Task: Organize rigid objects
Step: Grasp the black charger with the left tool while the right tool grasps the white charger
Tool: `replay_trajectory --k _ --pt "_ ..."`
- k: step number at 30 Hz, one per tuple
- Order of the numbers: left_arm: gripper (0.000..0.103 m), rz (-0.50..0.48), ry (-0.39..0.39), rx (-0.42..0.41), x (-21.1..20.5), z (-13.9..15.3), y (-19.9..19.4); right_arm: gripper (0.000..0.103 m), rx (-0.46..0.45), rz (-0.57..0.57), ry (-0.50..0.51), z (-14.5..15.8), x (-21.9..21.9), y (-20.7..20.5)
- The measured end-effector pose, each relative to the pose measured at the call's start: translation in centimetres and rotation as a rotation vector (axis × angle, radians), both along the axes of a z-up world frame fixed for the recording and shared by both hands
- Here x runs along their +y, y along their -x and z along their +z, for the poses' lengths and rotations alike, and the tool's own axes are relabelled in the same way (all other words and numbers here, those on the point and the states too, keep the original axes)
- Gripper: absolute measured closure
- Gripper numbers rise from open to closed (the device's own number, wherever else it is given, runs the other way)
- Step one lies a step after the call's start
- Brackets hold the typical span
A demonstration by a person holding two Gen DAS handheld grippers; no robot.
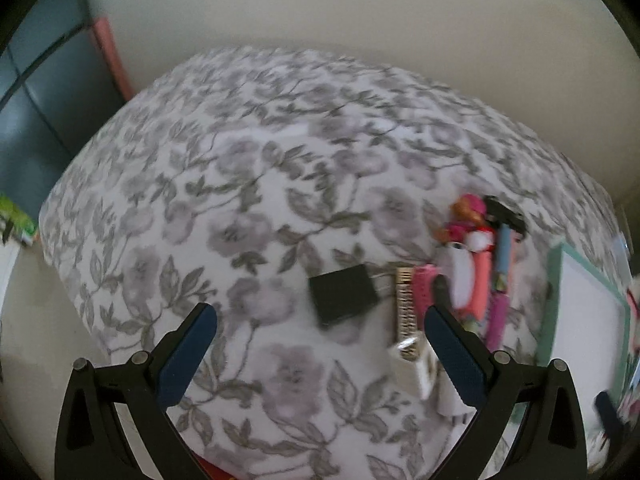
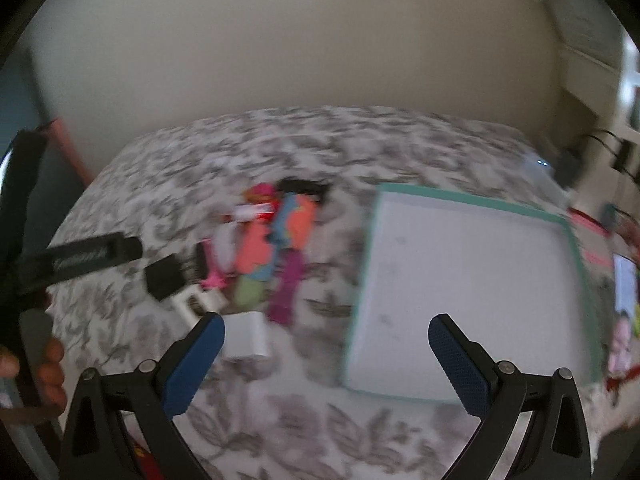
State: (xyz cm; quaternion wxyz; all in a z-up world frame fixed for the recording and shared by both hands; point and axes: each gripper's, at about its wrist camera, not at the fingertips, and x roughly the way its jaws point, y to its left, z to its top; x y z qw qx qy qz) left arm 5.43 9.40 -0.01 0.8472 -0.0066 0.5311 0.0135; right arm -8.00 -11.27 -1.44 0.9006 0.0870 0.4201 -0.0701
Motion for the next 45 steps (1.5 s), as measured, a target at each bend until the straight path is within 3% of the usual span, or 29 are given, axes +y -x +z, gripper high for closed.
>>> replay_trajectory --k 3,8,14,26,31,32,35,45 --pt "0.0 0.03 0.021 0.041 1.0 -1.0 -0.9 0.0 0.009 0.049 -0.018 -1.2 1.4 -1.2" --pt "0.0 0.044 0.012 0.109 1.1 -3.3 -2.2 0.0 0.102 0.073 -0.037 -4.0 2.5 -3.1" --pt "0.001 0.046 0.045 0.139 0.7 -4.9 -3.4 0.001 0.17 0.087 -0.05 -6.2 2.8 -4.1" --pt "0.017 0.042 0.05 0.159 -0.3 -7.1 -5.5 0.022 0.221 0.122 -0.06 -8.0 3.5 -5.3" --pt "0.039 0.028 0.091 0.192 -0.3 -8.3 -6.3 0.037 0.225 0.145 -0.083 -8.1 4.0 -5.5" --pt "0.04 0.024 0.096 0.194 -0.4 -8.3 -6.4 0.044 0.228 0.151 -0.079 -8.2 4.2 -5.5" --pt "0.04 0.01 0.069 0.189 -0.9 -8.3 -6.5 0.053 0.24 0.161 -0.074 -8.5 4.5 -5.6" --pt "0.04 -0.004 0.034 0.166 -2.2 -8.0 -6.7 0.057 0.227 0.148 -0.079 -8.7 4.5 -5.6"
